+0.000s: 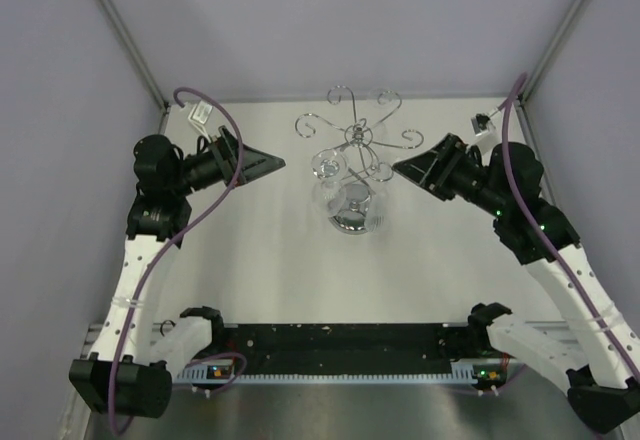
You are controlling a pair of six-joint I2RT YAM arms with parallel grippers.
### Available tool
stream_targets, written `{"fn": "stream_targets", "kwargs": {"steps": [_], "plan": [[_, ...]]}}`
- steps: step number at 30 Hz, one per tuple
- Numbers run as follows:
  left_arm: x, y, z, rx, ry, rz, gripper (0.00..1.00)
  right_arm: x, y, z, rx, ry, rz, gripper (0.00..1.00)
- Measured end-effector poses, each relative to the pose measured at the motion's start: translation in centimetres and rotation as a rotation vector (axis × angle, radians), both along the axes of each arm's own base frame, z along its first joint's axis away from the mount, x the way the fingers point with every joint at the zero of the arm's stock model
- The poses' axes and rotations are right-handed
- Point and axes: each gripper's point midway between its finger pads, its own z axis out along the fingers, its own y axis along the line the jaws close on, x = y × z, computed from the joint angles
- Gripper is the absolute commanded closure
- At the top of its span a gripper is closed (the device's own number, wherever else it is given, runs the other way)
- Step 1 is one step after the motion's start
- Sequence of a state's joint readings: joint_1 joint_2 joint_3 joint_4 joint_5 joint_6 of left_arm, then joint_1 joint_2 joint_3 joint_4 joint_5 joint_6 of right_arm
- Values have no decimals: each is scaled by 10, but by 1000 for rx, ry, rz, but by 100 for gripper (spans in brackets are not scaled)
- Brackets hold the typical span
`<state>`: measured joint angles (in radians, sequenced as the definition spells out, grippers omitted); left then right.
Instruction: Take the wine glass off the wine glass rack
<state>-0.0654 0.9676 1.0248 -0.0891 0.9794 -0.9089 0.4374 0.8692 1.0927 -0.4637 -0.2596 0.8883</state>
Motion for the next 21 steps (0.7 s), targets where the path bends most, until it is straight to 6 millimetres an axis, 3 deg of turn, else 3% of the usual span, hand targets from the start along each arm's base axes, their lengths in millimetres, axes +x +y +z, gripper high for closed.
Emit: {"fn": "stream_targets", "kwargs": {"steps": [10,18,21], "plan": [[0,0,0,0,2,-2,2,7,5,3,30,-5,-2,58],[1,-1,-1,0,3,-3,2,13,9,-6,43,14,0,80],[0,-1,-1,0,3,-3,2,14,10,-2,53,6,0,93]]}}
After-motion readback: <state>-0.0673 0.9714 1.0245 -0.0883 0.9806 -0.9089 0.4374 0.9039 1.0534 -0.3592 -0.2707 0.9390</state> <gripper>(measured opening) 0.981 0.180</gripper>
